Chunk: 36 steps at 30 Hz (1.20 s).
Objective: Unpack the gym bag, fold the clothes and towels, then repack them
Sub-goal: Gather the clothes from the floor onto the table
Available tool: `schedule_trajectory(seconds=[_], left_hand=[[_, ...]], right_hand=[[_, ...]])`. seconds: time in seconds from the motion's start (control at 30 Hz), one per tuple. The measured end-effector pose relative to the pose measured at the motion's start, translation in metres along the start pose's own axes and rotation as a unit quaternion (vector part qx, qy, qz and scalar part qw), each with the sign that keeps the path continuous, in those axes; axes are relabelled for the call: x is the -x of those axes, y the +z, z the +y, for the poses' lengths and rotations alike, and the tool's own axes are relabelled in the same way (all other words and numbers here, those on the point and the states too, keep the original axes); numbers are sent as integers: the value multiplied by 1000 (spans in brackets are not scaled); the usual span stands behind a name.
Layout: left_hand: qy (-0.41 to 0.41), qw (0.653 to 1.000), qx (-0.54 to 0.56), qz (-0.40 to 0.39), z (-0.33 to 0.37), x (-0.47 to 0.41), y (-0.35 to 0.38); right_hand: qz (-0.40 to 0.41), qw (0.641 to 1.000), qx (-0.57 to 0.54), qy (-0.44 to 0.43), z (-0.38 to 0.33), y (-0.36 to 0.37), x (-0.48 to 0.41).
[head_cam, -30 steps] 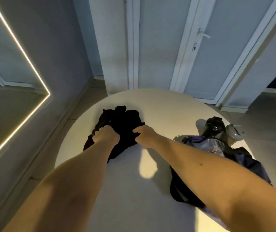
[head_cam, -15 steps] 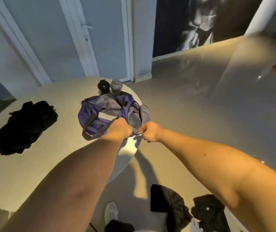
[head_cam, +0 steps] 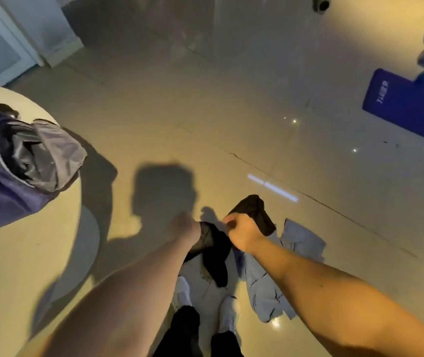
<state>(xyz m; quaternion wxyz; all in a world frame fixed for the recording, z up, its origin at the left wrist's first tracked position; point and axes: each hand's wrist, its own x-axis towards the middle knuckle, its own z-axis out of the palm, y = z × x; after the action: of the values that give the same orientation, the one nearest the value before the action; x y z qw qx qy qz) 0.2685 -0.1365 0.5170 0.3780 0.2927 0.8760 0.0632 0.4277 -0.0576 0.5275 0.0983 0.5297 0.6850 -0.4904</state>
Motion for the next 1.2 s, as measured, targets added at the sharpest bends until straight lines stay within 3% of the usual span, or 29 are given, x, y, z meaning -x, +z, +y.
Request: schedule_trajectory(seconds=[0.27,0.53,0.7,0.77,0.97,1.1,1.2], left_hand=[[-18,997,-1,-78,-49,-134,184],[1,995,-79,-68,-108,-283,398],[33,992,-107,-52,-120,-353,500],[43,987,-142,-68,-123,-375,525],[71,962,-260,-33,-142,-413,563],[93,975,-201,-9,-139,-415,552],[83,991,-102,12,-127,-389,520]], right_hand=[[21,992,3,123,185,85,-138],[25,985,92,143,374,167,-319],[140,965,181,132,447,188,-423],[187,946,234,120,464,192,-458],[86,952,251,154,485,206,-528],[144,951,229,152,476,194,-533],[202,963,166,71,457,181,-493]])
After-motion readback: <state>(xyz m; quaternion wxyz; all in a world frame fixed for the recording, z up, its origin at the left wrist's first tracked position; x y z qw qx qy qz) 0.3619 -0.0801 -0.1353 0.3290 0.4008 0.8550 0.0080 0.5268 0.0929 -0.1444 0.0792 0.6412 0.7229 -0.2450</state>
